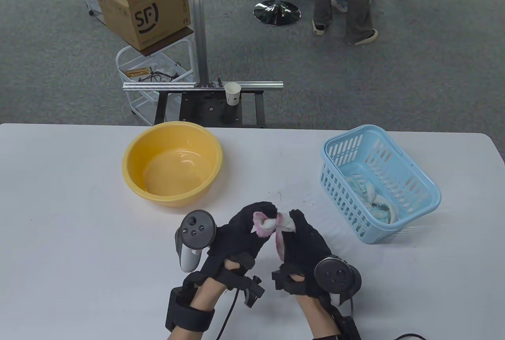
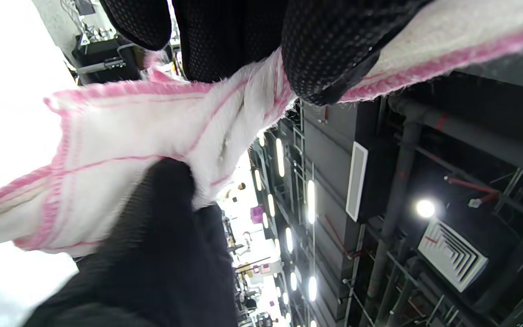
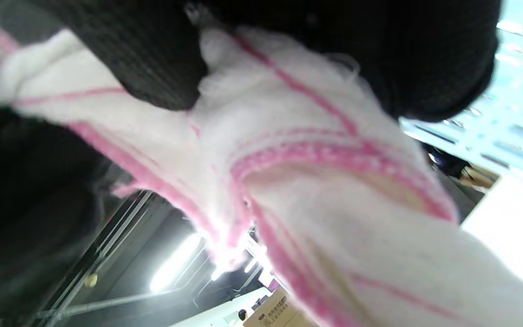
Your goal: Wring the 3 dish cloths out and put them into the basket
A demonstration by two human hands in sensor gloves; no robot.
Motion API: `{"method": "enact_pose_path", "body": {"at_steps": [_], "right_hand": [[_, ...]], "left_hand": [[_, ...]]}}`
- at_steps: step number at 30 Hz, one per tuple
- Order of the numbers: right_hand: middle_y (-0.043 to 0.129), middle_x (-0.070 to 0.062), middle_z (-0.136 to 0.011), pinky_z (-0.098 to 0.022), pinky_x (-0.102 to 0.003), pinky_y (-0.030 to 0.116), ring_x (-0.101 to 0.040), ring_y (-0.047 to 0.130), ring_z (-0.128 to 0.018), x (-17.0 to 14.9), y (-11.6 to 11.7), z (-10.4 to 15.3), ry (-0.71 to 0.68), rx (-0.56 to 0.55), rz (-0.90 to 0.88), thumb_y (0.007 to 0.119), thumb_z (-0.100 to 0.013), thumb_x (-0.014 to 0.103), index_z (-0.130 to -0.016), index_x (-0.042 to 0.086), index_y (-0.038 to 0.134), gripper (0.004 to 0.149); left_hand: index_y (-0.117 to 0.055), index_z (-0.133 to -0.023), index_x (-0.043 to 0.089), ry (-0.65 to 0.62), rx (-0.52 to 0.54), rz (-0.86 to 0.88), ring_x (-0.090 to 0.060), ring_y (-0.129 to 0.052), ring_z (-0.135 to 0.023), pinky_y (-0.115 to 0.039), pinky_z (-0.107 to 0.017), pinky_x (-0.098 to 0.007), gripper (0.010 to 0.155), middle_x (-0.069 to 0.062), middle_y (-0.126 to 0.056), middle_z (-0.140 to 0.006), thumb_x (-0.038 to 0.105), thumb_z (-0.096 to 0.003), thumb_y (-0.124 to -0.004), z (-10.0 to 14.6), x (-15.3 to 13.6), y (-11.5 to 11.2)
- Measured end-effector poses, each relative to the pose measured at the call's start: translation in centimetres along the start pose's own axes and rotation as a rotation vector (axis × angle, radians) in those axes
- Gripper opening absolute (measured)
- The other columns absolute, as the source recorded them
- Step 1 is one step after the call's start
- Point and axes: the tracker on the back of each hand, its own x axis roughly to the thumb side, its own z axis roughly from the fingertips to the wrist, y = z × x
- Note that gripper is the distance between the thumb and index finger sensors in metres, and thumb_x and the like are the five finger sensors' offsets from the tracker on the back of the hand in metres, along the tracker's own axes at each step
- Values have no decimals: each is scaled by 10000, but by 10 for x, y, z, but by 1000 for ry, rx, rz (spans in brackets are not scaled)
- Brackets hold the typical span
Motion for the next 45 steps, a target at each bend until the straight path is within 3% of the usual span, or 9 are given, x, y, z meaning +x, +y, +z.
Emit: {"method": "enact_pose_path", "body": {"at_steps": [6, 12, 16, 23, 28, 33, 36, 41, 45], "right_hand": [[1020, -145, -647, -420, -566, 841, -346, 1044, -482, -10, 0, -6, 101, 30, -263, 887, -477, 312, -905, 91, 785, 493], [979, -146, -731, -467, -573, 823, -361, 1015, -560, -16, -6, -9, 111, 37, -271, 865, -488, 269, -941, 190, 766, 470], [950, -146, -778, -490, -575, 814, -363, 997, -600, -14, -4, -10, 109, 91, -282, 854, -494, 247, -948, 229, 764, 463], [900, -170, -840, -494, -573, 817, -355, 996, -599, 0, 15, -4, 143, 266, -475, 853, -488, 183, -939, 223, 783, 459], [851, -175, -890, -504, -571, 815, -336, 992, -607, 4, 20, -2, 116, 296, -449, 841, -481, 129, -929, 222, 798, 459], [800, -184, -935, -511, -578, 809, -343, 988, -612, 4, 19, 0, 86, 270, -377, 830, -480, 107, -920, 217, 809, 454], [790, -185, -944, -511, -580, 809, -344, 989, -615, 6, 19, 0, 39, 277, -317, 827, -481, 104, -919, 217, 810, 453], [747, -177, -982, -542, -592, 780, -365, 963, -660, 13, 19, 0, -85, 309, -154, 803, -482, 87, -929, 244, 796, 475], [605, -150, -1076, -633, -628, 655, -447, 749, -899, 21, 27, 5, -217, 390, 10, 747, -473, 39, -940, 270, 785, 523]], "left_hand": [[-729, -978, 334, 93, -10, 77, -288, -707, -1011, -539, -779, -586, 521, 56, -667, -1063, 352, -477, -872, 14, -37, 18], [-677, -1027, 327, 219, 20, 175, -302, -670, -1031, -515, -783, -595, 557, 48, -621, -1092, 349, -495, -841, 27, -78, 45], [-595, -1083, 322, 272, -11, 287, -313, -581, -1088, -449, -797, -620, 664, 41, -562, -1132, 452, -483, -848, 35, -99, 56], [-151, -1146, 335, 375, -373, 346, -311, -118, -1179, -177, -805, -650, 1114, 44, -166, -1214, 779, -367, -812, 30, -115, 23], [-96, -1143, 290, 393, -656, 556, -350, -292, -1183, -245, -817, -656, 1197, -7, -295, -1212, 843, -347, -797, 31, -120, -5], [-240, -1154, 229, 403, -665, 458, -307, -671, -1023, -459, -804, -609, 1096, 17, -573, -1107, 692, -408, -896, 28, -115, -16], [-434, -1136, 231, 419, -611, 409, -259, -819, -861, -571, -762, -566, 900, 35, -726, -984, 549, -450, -922, 25, -112, -19], [-692, -1029, 261, 464, -496, 219, -231, -883, -734, -642, -711, -540, 624, 35, -814, -885, 443, -476, -918, 24, -107, -6], [-764, -984, 268, 462, -395, -19, -270, -911, -774, -666, -695, -549, 545, 39, -851, -882, 393, -473, -906, 24, -97, 4]]}}
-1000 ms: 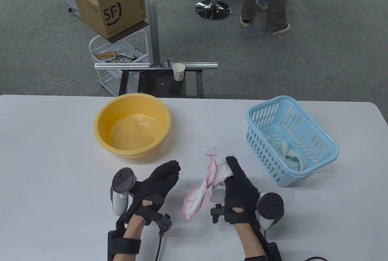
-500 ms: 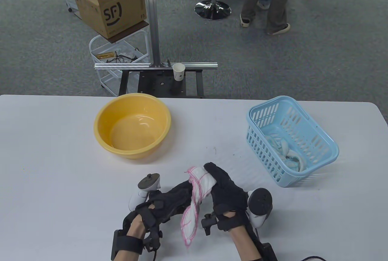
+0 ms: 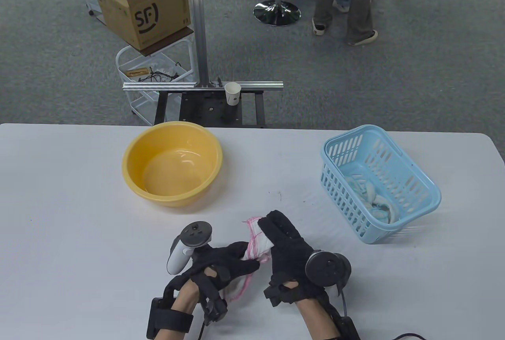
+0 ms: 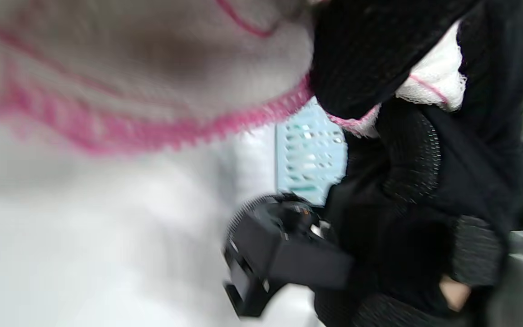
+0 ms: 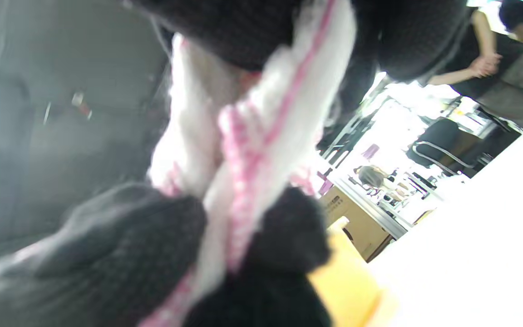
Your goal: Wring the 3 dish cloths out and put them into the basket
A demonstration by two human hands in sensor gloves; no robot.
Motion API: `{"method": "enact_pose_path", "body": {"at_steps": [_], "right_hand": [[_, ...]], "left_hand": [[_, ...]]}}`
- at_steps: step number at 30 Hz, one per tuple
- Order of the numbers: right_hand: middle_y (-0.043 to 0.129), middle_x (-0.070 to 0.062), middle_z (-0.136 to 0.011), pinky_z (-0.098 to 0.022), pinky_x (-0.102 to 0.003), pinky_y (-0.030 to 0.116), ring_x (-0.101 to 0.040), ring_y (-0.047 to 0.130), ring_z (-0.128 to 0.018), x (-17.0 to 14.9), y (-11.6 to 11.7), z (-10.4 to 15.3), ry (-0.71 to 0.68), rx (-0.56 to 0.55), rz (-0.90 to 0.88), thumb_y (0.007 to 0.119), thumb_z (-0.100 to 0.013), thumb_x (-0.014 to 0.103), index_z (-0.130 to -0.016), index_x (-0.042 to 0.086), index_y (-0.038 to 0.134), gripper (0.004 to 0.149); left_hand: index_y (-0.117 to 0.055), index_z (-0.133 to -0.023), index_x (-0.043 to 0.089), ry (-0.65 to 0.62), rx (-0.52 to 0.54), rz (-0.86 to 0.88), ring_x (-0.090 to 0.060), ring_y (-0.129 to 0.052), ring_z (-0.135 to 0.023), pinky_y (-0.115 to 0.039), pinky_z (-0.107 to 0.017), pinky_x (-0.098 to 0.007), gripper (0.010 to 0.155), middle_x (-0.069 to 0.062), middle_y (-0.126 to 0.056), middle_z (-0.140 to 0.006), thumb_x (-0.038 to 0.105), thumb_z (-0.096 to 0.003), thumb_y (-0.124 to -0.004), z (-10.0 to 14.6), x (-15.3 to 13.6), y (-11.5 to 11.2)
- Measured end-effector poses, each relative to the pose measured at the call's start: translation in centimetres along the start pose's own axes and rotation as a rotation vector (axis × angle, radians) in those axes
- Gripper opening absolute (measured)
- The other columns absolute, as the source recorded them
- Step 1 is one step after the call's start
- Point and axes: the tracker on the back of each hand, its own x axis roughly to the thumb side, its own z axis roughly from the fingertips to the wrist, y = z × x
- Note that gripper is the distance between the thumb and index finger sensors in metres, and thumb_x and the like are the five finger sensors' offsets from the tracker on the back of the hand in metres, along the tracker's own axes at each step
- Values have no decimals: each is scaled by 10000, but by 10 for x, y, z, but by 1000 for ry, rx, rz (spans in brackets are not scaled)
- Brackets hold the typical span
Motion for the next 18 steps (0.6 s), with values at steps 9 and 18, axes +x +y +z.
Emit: {"method": "enact_pose_path", "body": {"at_steps": [9, 18], "right_hand": [[920, -173, -853, -601, -635, 709, -455, 891, -778, -18, 3, 0, 139, 130, -134, 779, -441, 151, -925, 166, 808, 485], [967, -162, -712, -510, -606, 768, -384, 960, -605, -44, 0, 2, 355, 155, -522, 855, -498, 535, -966, 89, 732, 658]], "left_hand": [[-734, -969, 275, -13, 244, -419, -245, -969, -611, -751, -586, -501, 532, 28, -896, -823, 330, -454, -858, 13, 20, 4], [-432, -1103, 392, -78, 288, -433, -233, -969, -528, -763, -545, -494, 794, 26, -904, -812, 326, -443, -869, 19, 27, 8]]}}
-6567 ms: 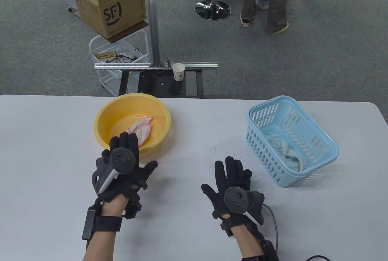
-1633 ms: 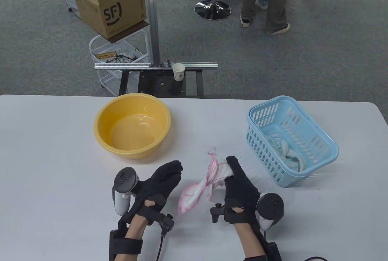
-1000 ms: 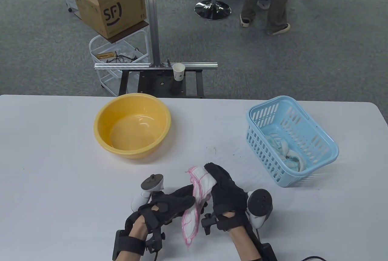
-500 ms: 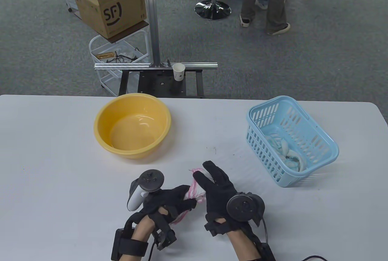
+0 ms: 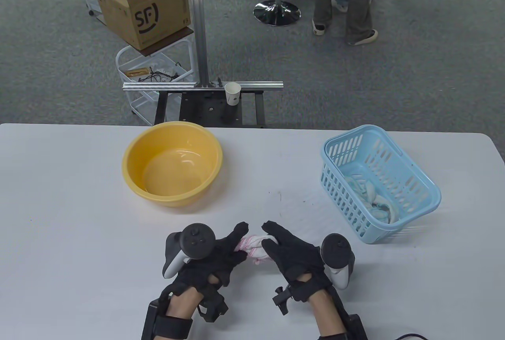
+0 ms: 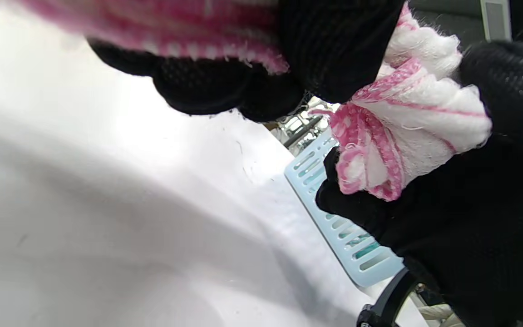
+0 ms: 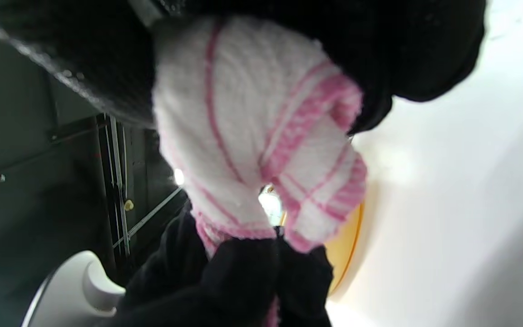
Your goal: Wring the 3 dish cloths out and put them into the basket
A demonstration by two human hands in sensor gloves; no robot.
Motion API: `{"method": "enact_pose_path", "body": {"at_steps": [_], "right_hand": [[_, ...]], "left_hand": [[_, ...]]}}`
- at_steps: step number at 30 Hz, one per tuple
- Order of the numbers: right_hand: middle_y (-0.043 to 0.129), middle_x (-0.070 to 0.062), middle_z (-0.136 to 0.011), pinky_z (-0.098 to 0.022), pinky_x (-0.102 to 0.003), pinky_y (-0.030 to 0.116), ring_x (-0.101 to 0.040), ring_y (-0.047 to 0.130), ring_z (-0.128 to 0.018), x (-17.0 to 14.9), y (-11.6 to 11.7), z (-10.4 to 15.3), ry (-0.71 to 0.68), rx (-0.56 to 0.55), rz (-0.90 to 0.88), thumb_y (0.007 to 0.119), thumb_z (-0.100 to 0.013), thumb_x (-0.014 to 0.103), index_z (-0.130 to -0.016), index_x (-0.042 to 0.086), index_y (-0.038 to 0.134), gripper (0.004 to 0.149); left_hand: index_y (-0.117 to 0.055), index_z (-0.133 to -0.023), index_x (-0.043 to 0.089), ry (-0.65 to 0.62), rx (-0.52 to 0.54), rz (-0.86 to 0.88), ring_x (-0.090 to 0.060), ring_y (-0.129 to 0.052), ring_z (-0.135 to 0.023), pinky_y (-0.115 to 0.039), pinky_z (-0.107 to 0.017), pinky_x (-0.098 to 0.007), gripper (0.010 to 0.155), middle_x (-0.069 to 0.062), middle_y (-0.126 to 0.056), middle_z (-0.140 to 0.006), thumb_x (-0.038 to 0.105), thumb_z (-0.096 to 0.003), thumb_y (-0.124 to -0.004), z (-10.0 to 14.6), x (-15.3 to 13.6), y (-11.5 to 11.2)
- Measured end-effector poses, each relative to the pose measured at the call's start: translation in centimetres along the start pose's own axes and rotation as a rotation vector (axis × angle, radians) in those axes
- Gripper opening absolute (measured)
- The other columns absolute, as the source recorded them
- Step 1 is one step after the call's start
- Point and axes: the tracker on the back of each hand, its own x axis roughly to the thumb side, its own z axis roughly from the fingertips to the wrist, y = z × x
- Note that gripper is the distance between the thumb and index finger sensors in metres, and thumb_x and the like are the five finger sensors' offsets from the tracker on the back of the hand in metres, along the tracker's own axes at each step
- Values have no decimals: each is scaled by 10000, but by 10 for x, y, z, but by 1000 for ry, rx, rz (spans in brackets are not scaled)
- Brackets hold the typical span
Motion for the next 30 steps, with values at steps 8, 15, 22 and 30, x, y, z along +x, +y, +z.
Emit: {"method": "enact_pose_path", "body": {"at_steps": [8, 15, 22, 30], "right_hand": [[1019, -109, -527, -404, -562, 822, -309, 1012, -416, -9, -1, 0, 91, -40, -119, 840, -489, 549, -905, 61, 796, 643], [1027, -114, -526, -391, -552, 831, -306, 1018, -406, -18, 0, 2, 182, -54, -220, 780, -494, 608, -919, 41, 770, 709], [1004, -142, -616, -450, -580, 799, -349, 997, -501, -17, 1, 1, 127, -74, -305, 743, -516, 592, -948, 45, 730, 698], [855, -198, -885, -595, -658, 664, -467, 841, -779, 12, 5, 5, -174, -143, 217, 790, -528, 438, -1010, 119, 649, 595]], "left_hand": [[-641, -1049, 426, -121, 71, -184, -218, -995, -364, -815, -439, -482, 703, 16, -985, -674, 395, -411, -934, 4, 25, -4], [-770, -996, 314, -98, 132, -135, -158, -960, -154, -849, -278, -438, 614, 34, -1030, -466, 482, -426, -925, 2, 16, -5], [-804, -975, 256, -30, 149, 150, -139, -947, -92, -857, -221, -422, 603, 69, -1035, -396, 505, -437, -916, 0, -8, 3], [-844, -930, 153, 66, 123, 732, -121, -938, -30, -864, -165, -403, 613, 92, -1039, -318, 549, -464, -885, 1, -44, 7]]}}
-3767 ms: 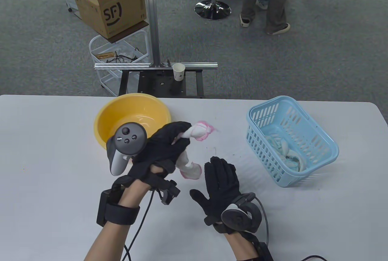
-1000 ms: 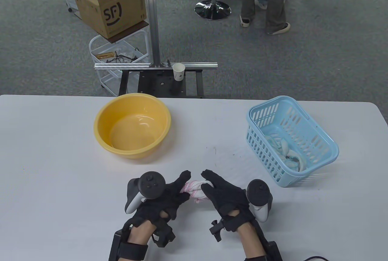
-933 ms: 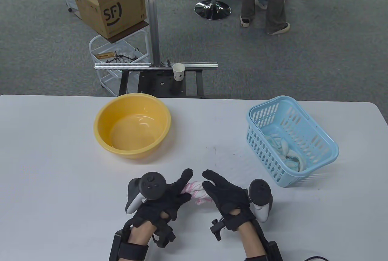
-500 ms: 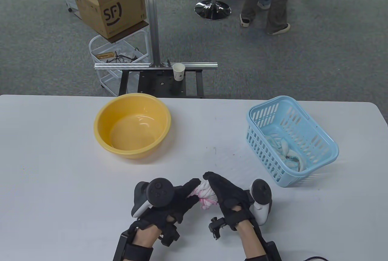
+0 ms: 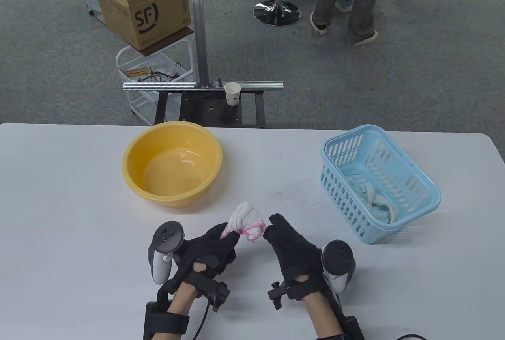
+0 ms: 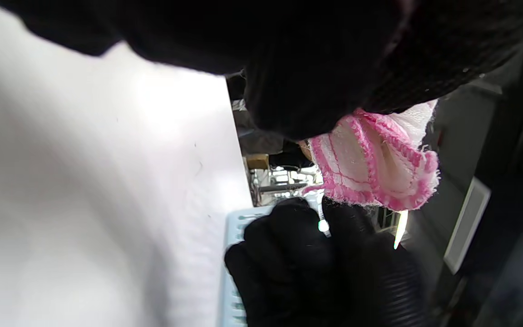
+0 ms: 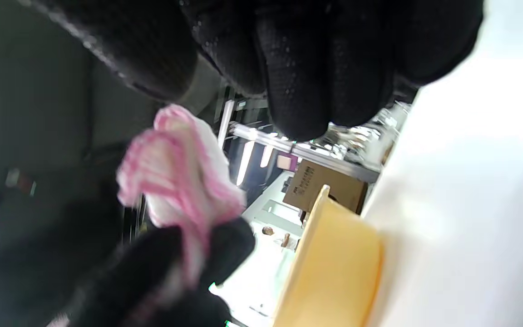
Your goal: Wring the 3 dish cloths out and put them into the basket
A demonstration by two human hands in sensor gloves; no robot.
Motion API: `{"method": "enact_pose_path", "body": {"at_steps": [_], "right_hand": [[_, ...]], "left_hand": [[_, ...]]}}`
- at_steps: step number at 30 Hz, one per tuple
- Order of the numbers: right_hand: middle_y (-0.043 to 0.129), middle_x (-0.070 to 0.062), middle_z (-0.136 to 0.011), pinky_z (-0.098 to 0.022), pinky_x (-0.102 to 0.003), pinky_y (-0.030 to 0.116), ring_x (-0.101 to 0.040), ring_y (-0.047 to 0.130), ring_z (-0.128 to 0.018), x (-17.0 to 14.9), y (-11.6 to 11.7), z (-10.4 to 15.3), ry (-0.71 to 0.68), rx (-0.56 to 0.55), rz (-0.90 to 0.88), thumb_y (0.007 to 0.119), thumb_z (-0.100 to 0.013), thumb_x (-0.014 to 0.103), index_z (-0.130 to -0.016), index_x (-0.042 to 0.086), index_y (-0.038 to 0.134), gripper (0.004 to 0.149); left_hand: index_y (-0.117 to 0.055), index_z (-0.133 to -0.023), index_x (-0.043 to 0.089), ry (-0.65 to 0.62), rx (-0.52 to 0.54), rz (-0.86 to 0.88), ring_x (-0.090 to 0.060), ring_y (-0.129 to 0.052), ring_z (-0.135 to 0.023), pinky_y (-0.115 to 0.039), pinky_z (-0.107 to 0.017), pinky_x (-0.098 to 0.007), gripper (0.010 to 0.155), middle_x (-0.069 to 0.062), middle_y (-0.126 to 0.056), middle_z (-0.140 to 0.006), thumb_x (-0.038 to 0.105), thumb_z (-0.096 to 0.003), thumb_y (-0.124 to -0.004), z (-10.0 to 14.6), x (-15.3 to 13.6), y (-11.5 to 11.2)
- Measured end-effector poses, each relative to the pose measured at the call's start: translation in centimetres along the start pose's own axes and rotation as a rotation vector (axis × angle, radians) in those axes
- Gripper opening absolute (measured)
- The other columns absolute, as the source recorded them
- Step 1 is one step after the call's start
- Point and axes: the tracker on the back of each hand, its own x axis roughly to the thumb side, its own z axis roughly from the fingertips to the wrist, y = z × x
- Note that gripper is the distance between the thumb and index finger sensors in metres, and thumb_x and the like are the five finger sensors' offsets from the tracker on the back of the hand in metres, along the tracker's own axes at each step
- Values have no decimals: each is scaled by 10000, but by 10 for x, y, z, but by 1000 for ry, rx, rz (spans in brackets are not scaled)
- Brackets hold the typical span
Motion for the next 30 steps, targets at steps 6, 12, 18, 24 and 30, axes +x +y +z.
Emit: {"method": "enact_pose_path", "body": {"at_steps": [6, 12, 18, 24, 30], "right_hand": [[339, -134, -1157, -689, -699, 473, -492, 466, -1021, 27, 17, 6, -331, 107, 637, 794, -524, 464, -1084, 295, 279, 779], [-7, -12, -1129, -718, -688, 322, -453, 173, -1051, 44, 27, 9, -510, 107, 860, 827, -502, 487, -997, 436, 27, 942], [92, -25, -1138, -715, -668, 382, -449, 282, -1038, 52, 24, 12, -634, 32, 886, 870, -481, 452, -1026, 408, 110, 937], [662, -117, -1012, -660, -612, 606, -413, 731, -874, 60, 19, 14, -717, -52, 873, 910, -471, 344, -994, 229, 598, 620], [756, -90, -991, -634, -589, 698, -412, 820, -865, 58, 21, 10, -641, 15, 845, 919, -473, 330, -953, 184, 678, 556]], "left_hand": [[-859, -895, 93, 63, -144, 348, -117, -938, -20, -865, -157, -398, 624, 97, -1039, -302, 567, -489, -850, -4, -14, 0], [-899, -830, 43, 138, -404, 431, -108, -940, 6, -872, -135, -391, 633, 106, -1043, -266, 579, -500, -831, -8, -18, -22], [-918, -801, 33, 156, -641, 321, -99, -937, 24, -877, -123, -386, 648, 111, -1045, -243, 596, -500, -806, -9, -11, -48], [-892, -837, 52, 135, -652, 170, -114, -936, -10, -870, -158, -396, 644, 108, -1036, -276, 592, -490, -834, -8, -6, -50], [-848, -894, 79, 66, -557, -143, -152, -943, -83, -855, -228, -428, 612, 72, -1030, -362, 490, -447, -920, -5, 9, -42]]}}
